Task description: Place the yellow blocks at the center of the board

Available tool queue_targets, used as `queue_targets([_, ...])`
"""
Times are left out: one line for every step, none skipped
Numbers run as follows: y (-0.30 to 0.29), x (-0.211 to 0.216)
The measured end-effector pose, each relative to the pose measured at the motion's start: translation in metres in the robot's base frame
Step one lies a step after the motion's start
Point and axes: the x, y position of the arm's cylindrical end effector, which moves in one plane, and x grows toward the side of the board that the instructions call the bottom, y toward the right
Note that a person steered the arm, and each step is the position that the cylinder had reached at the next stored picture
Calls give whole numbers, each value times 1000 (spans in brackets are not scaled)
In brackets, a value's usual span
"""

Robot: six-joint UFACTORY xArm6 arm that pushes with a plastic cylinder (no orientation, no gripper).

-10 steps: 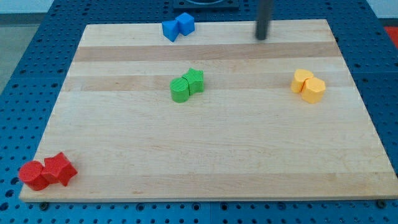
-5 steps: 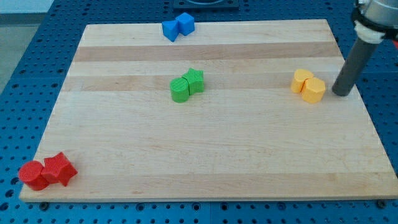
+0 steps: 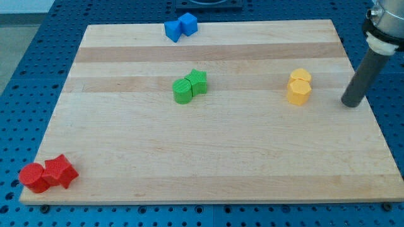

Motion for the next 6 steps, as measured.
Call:
queue_targets([-20, -17])
queue_targets([-34, -45])
queue_targets([-56, -53])
queue_targets([-109, -32])
queue_targets([-152, -17])
queue_targets([-138, -16])
